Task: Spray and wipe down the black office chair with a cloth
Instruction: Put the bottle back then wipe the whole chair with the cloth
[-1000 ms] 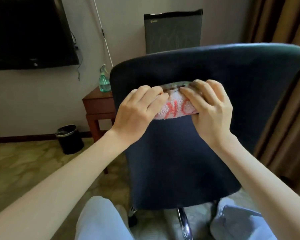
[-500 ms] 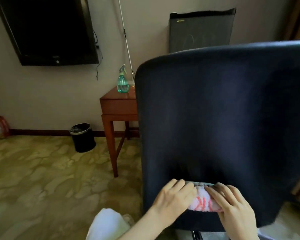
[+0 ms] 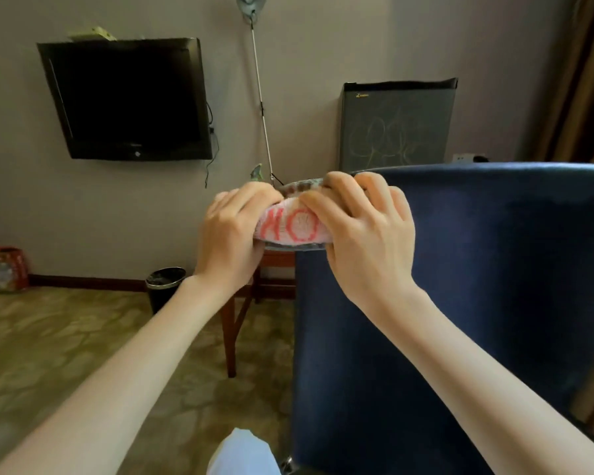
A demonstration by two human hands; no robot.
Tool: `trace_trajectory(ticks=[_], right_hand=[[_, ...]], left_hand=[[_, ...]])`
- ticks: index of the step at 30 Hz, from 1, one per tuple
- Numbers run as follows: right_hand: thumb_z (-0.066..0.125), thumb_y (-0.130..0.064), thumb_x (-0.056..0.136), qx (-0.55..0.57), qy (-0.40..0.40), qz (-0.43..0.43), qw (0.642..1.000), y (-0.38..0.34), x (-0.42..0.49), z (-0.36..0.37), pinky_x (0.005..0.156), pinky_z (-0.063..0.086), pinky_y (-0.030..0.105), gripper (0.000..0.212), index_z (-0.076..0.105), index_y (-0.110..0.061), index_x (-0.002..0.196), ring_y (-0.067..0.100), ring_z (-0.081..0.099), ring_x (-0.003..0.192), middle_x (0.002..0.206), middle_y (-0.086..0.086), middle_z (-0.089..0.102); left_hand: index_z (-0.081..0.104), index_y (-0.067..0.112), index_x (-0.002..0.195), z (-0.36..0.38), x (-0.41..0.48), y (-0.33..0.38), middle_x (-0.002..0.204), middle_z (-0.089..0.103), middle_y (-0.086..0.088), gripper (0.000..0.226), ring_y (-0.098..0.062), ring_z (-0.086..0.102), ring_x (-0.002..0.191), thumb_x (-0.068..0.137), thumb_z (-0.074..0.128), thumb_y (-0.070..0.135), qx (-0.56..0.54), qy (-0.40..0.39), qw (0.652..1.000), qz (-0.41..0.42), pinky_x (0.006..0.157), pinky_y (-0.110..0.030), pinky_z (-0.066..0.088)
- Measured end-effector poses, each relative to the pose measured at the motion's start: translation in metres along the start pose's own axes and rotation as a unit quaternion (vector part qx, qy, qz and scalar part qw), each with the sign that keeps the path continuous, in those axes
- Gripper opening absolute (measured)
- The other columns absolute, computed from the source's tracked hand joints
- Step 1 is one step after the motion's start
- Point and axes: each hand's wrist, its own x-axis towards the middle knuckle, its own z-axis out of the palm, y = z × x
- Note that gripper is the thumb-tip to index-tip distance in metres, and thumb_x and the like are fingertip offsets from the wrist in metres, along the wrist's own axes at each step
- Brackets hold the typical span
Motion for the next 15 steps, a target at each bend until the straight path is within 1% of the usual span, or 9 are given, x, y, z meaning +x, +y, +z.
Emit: trace_trajectory(ticks=[3, 5, 6, 7, 9, 11, 12, 14, 15], right_hand=[[0.044, -0.016, 0.088, -0.038, -0.004, -0.037, 0.999, 0.0, -0.016, 0.013, 0.086, 0.04, 0.043, 0.032, 0.066, -0.019, 0.111, 0.032, 0.054, 0.109, 0.122, 0.006, 0.06], [0.03, -0.009, 0.094, -0.035, 0.005, -0.048, 0.998, 0.003, -0.036, 0.022, 0.084, 0.04, 0.042, 0.042, 0.067, -0.019, 0.111, 0.032, 0.053, 0.109, 0.122, 0.005, 0.061], [0.027, -0.009, 0.096, -0.032, 0.003, -0.048, 0.998, 0.004, -0.048, 0.026, 0.082, 0.04, 0.041, 0.044, 0.068, -0.019, 0.111, 0.032, 0.053, 0.108, 0.121, 0.005, 0.062], [0.029, -0.008, 0.096, -0.032, -0.003, -0.048, 0.998, 0.005, -0.062, 0.031, 0.08, 0.042, 0.041, 0.043, 0.068, -0.018, 0.112, 0.031, 0.052, 0.108, 0.12, 0.005, 0.062], [0.04, -0.005, 0.094, -0.022, -0.023, -0.046, 0.998, 0.006, -0.098, 0.041, 0.076, 0.044, 0.04, 0.037, 0.066, -0.018, 0.117, 0.031, 0.052, 0.107, 0.119, 0.005, 0.064], [0.048, -0.007, 0.093, -0.006, -0.04, -0.044, 0.998, 0.004, -0.132, 0.051, 0.078, 0.044, 0.04, 0.034, 0.064, -0.019, 0.121, 0.03, 0.052, 0.109, 0.122, 0.004, 0.061], [0.047, -0.01, 0.095, 0.0, -0.048, -0.038, 0.998, 0.004, -0.148, 0.056, 0.08, 0.043, 0.039, 0.034, 0.062, -0.02, 0.123, 0.03, 0.051, 0.109, 0.124, 0.003, 0.057], [0.044, -0.009, 0.096, 0.009, -0.052, -0.031, 0.998, -0.001, -0.175, 0.063, 0.083, 0.043, 0.039, 0.036, 0.063, -0.021, 0.124, 0.029, 0.052, 0.107, 0.124, 0.002, 0.053], [0.045, -0.006, 0.094, 0.015, -0.043, -0.03, 0.999, -0.004, -0.188, 0.065, 0.082, 0.044, 0.039, 0.037, 0.065, -0.021, 0.121, 0.029, 0.052, 0.105, 0.123, 0.001, 0.053]], left_hand=[[0.063, 0.002, 0.104, 0.022, -0.01, 0.0, 0.103, 0.064, -0.008, 0.018, -0.022, 0.062, 0.093, 0.087, 0.067, 0.008, -0.086, -0.004, 0.995, -0.05, 0.076, -0.04, 0.053], [0.063, 0.0, 0.106, 0.035, -0.029, 0.004, 0.105, 0.064, -0.01, 0.023, -0.021, 0.063, 0.097, 0.085, 0.07, 0.006, -0.124, 0.012, 0.989, -0.084, 0.081, -0.035, 0.055], [0.064, -0.001, 0.106, 0.04, -0.041, 0.006, 0.105, 0.065, -0.011, 0.025, -0.02, 0.063, 0.099, 0.083, 0.071, 0.004, -0.134, 0.018, 0.986, -0.093, 0.083, -0.032, 0.055], [0.064, -0.001, 0.106, 0.046, -0.054, 0.008, 0.106, 0.065, -0.011, 0.027, -0.02, 0.063, 0.101, 0.08, 0.072, 0.001, -0.14, 0.022, 0.985, -0.102, 0.086, -0.03, 0.054], [0.065, 0.0, 0.105, 0.058, -0.085, 0.014, 0.109, 0.064, -0.01, 0.034, -0.018, 0.061, 0.104, 0.073, 0.076, -0.006, -0.148, 0.012, 0.981, -0.122, 0.088, -0.029, 0.053], [0.066, 0.002, 0.105, 0.071, -0.116, 0.02, 0.112, 0.062, -0.008, 0.041, -0.013, 0.058, 0.108, 0.068, 0.078, -0.01, -0.143, 0.002, 0.979, -0.144, 0.091, -0.028, 0.052], [0.066, 0.003, 0.105, 0.078, -0.129, 0.021, 0.113, 0.061, -0.006, 0.042, -0.011, 0.057, 0.109, 0.067, 0.079, -0.011, -0.145, 0.003, 0.978, -0.149, 0.093, -0.026, 0.051], [0.066, 0.004, 0.103, 0.088, -0.154, 0.021, 0.115, 0.058, -0.003, 0.035, -0.01, 0.056, 0.11, 0.072, 0.074, -0.01, -0.146, 0.001, 0.978, -0.148, 0.095, -0.021, 0.048], [0.067, 0.004, 0.103, 0.092, -0.168, 0.023, 0.116, 0.057, -0.001, 0.028, -0.01, 0.056, 0.11, 0.076, 0.069, -0.005, -0.149, -0.004, 0.978, -0.148, 0.096, -0.02, 0.047]])
